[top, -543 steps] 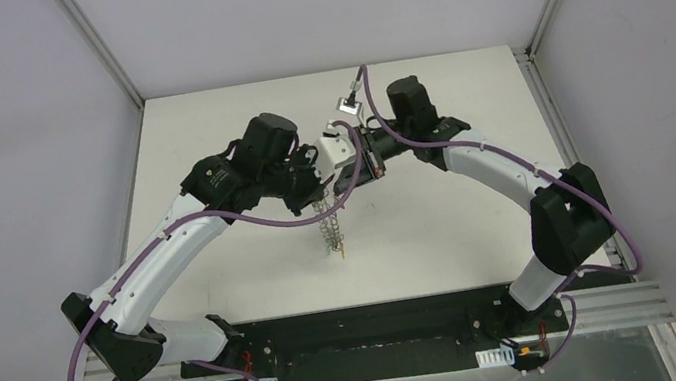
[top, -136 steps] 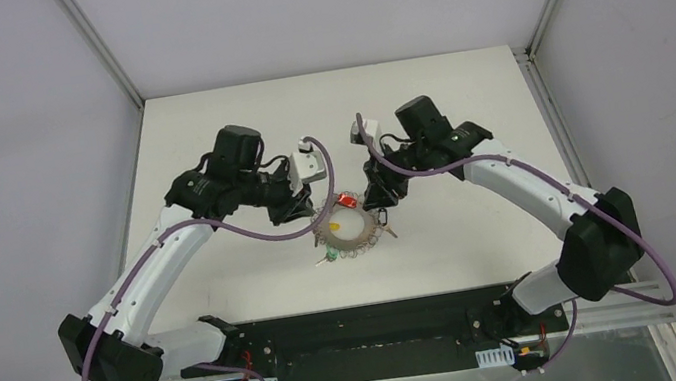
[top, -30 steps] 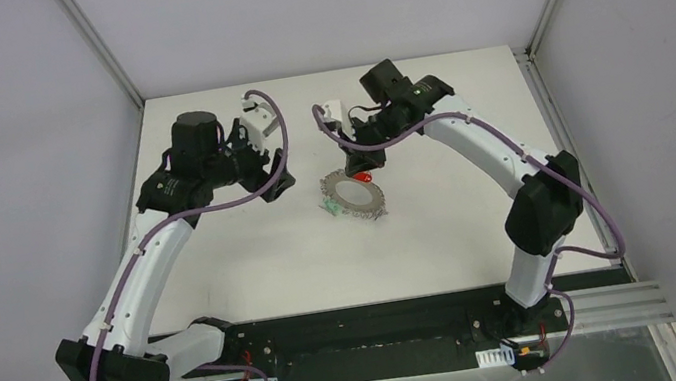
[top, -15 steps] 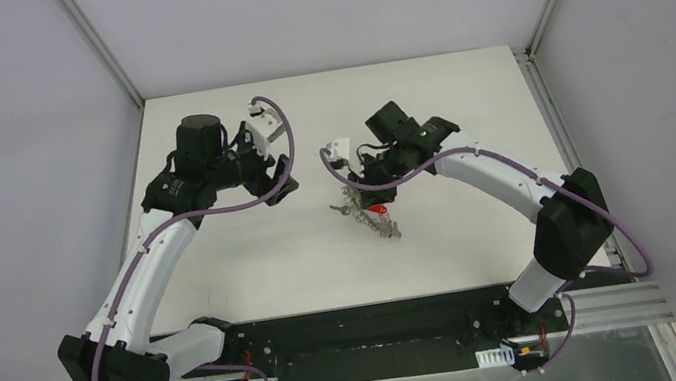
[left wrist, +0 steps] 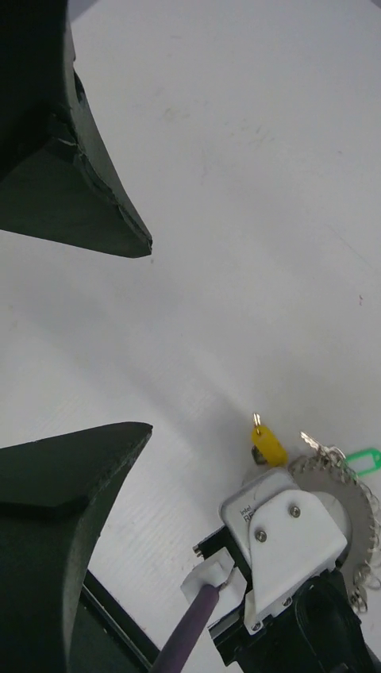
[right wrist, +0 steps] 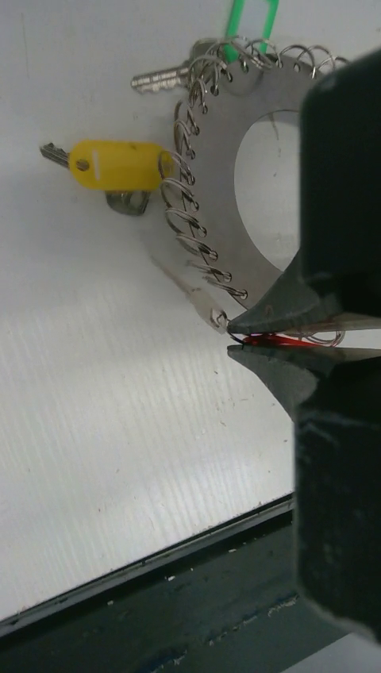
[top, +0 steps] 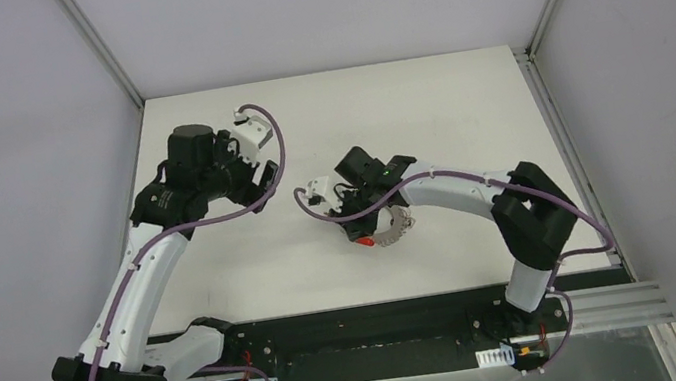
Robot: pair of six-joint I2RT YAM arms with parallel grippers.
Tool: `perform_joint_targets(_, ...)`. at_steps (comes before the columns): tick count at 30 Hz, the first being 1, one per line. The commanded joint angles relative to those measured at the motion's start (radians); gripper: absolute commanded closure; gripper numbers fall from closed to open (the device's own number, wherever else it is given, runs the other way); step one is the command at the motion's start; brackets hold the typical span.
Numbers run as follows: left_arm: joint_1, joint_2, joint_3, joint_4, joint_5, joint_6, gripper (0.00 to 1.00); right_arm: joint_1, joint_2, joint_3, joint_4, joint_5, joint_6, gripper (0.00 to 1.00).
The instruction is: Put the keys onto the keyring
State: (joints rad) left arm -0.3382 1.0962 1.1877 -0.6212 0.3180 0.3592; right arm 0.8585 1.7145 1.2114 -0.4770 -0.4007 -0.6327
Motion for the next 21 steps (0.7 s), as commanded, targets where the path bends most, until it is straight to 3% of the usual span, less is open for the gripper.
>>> perform_joint_targets(1, 0.023, -0.050, 0.029, -0.044, -0.144, -0.007, 0.22, 0.013, 0.054, 0.002, 0.061, 0.052, 0.070, 0.89)
perform_joint_targets(8, 0.034, -0.074, 0.023, -0.046, -0.178, -0.007, 0.20, 0.016, 0.099, -0.030, 0.069, 0.027, 0.105, 0.72)
perform_joint_targets(12, 0.036, -0.076, 0.024, -0.047, -0.185, -0.009, 0.20, 0.016, 0.070, -0.025, 0.058, 0.012, 0.111, 0.55)
perform_joint_targets(21, 0.039, -0.068, 0.023, -0.042, -0.193, -0.014, 0.20, -0.027, -0.027, -0.030, 0.024, -0.029, 0.083, 0.49)
